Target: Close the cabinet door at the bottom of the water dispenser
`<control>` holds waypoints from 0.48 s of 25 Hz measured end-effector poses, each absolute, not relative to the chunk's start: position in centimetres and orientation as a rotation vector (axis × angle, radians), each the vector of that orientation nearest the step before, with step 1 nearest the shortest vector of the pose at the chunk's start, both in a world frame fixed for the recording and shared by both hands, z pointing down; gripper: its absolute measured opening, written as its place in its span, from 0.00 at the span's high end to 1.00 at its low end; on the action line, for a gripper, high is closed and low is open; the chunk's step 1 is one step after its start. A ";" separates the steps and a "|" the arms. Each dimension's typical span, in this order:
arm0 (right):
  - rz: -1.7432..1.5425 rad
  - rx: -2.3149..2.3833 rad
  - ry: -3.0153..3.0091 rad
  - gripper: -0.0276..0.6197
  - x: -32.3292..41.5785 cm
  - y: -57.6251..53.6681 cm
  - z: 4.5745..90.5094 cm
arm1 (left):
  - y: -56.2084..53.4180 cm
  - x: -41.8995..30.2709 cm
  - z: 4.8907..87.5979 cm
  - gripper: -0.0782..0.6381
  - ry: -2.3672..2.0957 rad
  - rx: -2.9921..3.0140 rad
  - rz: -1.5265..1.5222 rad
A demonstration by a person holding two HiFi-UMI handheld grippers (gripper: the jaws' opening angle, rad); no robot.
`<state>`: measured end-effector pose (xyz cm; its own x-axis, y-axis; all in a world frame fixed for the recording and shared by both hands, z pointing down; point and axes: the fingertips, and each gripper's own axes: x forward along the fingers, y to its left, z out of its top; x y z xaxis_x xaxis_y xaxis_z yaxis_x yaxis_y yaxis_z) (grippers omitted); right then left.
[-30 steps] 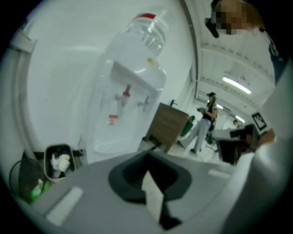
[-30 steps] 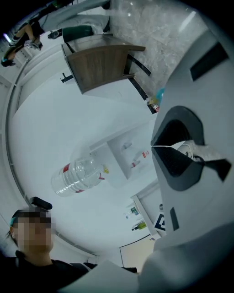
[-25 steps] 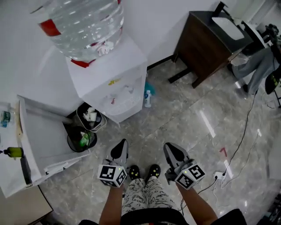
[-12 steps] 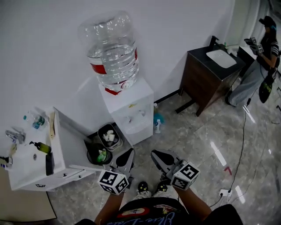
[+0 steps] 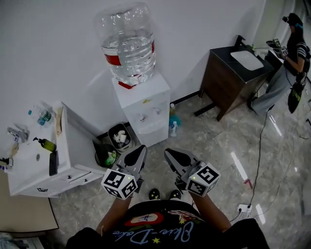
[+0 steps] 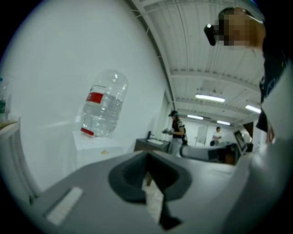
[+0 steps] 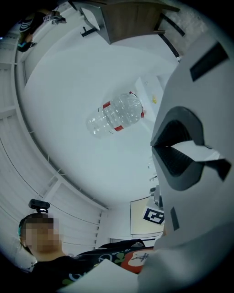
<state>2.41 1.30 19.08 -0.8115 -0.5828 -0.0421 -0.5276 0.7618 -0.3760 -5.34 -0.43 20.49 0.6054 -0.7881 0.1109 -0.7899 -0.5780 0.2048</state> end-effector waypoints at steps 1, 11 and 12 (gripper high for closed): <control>-0.525 -0.888 2.798 0.93 2.5 1.3 19.1 | -0.4 -5.2 20.4 0.89 -1.292 2.605 0.016; -0.526 -0.851 2.815 0.93 2.3 1.9 18.6 | 0.2 -3.1 20.4 0.89 -1.184 2.644 0.015; -0.529 -0.853 2.815 0.93 2.4 1.8 18.6 | 0.2 -2.9 20.5 0.89 -1.177 2.643 0.008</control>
<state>2.44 1.82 18.55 -0.8263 -0.5617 -0.0427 -0.5078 0.7755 -0.3750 -2.90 0.21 20.46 0.6742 -0.7311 0.1051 -0.7325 -0.6435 0.2221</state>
